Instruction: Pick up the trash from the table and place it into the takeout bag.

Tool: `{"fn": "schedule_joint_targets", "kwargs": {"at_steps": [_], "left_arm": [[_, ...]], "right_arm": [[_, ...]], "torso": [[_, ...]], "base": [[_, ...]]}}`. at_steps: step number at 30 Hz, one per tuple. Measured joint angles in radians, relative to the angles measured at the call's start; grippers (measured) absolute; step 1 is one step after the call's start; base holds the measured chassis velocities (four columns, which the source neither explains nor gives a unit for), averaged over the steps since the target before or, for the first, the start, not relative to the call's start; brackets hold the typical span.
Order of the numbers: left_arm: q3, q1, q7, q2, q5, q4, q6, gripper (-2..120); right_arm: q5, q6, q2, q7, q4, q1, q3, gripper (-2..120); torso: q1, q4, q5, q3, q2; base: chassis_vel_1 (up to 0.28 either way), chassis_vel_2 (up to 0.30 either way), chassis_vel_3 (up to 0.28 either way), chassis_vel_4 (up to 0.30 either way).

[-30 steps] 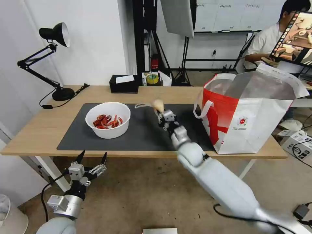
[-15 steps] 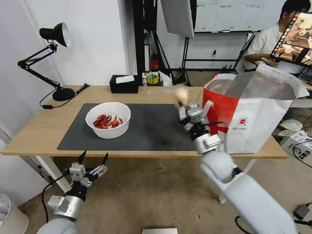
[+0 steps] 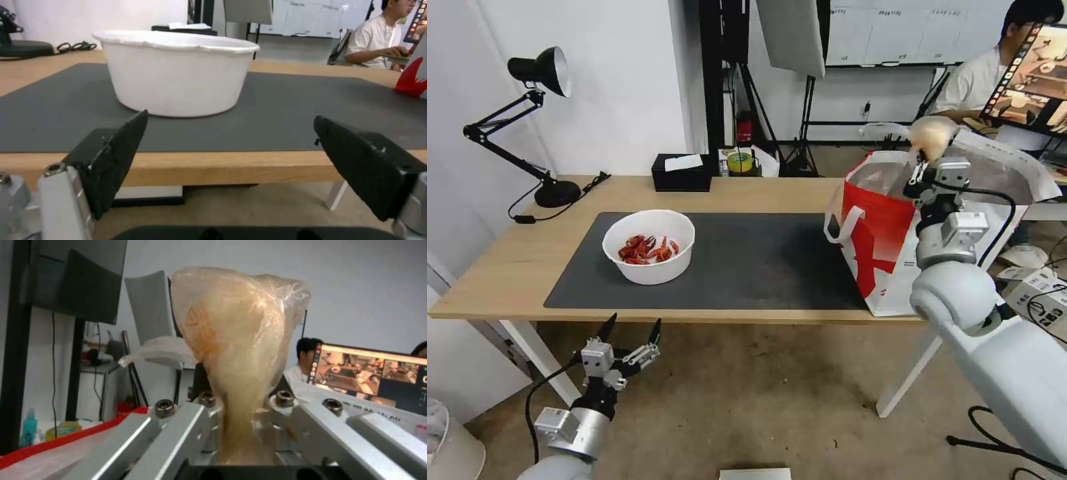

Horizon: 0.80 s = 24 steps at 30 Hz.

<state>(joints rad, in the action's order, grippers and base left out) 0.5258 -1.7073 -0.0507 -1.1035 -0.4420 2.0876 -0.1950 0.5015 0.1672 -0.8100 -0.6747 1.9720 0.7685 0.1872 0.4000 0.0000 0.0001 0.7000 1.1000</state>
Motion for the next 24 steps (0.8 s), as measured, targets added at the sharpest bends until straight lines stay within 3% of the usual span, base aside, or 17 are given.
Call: {"fn": "schedule_joint_targets", "kwargs": {"at_steps": [5,24], "left_arm": [[0.005,-0.005,0.000,0.000,0.000,0.000,0.000,100],[0.002,0.005,0.001,0.012,-0.012,-0.010,0.000,100]], "right_arm": [[0.023,0.009,-0.001,-0.003,-0.003,0.000,-0.001,15],[0.089,0.018,0.008,-0.022,-0.006,-0.014,-0.012,85]], "torso": [[0.000,0.0000,-0.0001,0.000,0.000],[0.000,0.0000,-0.0002,0.000,0.000]], "base": [[0.000,0.000,0.000,0.000],[0.000,0.000,0.000,0.000]]}}
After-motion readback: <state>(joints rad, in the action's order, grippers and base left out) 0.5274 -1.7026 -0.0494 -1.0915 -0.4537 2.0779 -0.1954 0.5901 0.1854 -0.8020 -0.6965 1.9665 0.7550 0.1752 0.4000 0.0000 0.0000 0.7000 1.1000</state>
